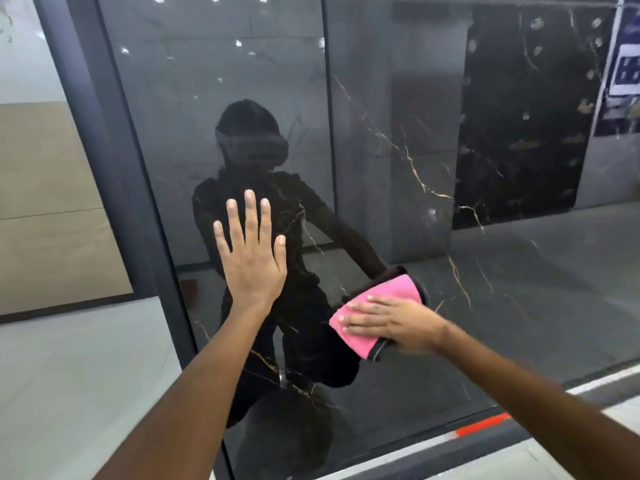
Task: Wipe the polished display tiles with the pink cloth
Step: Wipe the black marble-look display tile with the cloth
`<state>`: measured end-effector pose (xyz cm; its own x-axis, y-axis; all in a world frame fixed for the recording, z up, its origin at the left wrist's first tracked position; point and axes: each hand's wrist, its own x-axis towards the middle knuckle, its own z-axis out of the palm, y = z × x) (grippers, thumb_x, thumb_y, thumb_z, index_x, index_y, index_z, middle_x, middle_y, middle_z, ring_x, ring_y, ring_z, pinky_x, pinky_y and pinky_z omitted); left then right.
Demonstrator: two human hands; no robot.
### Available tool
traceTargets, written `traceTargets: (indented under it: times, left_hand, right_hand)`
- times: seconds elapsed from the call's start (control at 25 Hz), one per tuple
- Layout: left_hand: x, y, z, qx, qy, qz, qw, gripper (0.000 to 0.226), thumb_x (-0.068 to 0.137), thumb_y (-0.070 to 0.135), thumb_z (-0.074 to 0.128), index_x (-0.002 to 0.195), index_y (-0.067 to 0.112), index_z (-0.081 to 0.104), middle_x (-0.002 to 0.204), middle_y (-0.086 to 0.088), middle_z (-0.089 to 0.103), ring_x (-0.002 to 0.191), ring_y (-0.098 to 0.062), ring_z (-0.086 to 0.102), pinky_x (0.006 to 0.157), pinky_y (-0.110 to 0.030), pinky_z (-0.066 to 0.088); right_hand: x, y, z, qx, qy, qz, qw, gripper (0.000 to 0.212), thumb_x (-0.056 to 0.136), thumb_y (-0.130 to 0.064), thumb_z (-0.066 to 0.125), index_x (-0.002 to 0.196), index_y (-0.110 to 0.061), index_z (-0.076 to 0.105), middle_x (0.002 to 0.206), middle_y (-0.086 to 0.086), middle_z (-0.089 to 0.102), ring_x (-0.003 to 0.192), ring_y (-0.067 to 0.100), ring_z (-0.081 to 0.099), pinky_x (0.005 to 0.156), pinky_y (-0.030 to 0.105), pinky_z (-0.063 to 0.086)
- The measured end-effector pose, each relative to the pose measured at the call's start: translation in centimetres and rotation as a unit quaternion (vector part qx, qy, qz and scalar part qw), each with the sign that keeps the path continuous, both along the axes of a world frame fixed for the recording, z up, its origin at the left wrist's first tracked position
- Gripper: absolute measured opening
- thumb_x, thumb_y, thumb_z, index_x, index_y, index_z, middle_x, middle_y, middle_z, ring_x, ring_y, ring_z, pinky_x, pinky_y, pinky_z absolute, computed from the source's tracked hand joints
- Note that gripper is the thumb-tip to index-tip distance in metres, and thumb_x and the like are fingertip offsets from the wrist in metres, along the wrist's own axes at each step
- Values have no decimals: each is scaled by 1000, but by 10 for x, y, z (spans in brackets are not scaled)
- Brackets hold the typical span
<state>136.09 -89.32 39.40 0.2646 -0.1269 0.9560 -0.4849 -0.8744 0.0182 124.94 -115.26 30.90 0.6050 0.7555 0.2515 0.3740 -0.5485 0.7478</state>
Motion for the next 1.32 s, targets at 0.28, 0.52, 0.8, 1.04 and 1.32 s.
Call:
traceTargets:
  times: [0.28,0.52,0.8,1.04,1.32]
  left_hand:
    - [3,0,-2,1,-20,-6,1000,60,103,35,25,155,18,2,163,-7,7,150,-29,-1,120,-43,-10]
    - [0,1,-3,-3,-23,-15,1000,59,103,30,28,156,16,9,163,-8,10,149,-30,5,120,-44,-8]
    - [-1,3,-2,5,-7,-40,999,60,99,29,27,156,16,10,163,-9,11,150,-32,5,120,-45,-7]
    - [-15,22,-30,-47,39,-166,984,58,97,21,28,153,10,22,162,-6,8,151,-24,3,122,-41,-3]
    - [3,34,-115,16,38,-59,997,61,102,36,23,155,17,-1,164,-3,-10,149,-20,-15,120,-40,-11]
  right_hand:
    - [39,54,163,580,-235,23,779,86,61,8,50,145,-7,39,153,12,34,145,32,18,118,33,7]
    - [20,59,4,-46,13,48,998,87,67,-10,58,149,-16,29,156,0,26,148,18,-1,120,35,-6]
    - [32,75,146,493,-212,-50,842,80,71,-3,40,149,-18,32,157,3,26,147,25,11,116,24,-9]
    - [12,75,21,-135,17,-21,991,76,72,-13,58,145,-27,40,155,-7,31,146,18,17,119,39,-10]
    - [12,59,110,397,-169,-125,893,91,67,-1,49,151,-25,25,159,-5,15,148,24,0,116,40,-2]
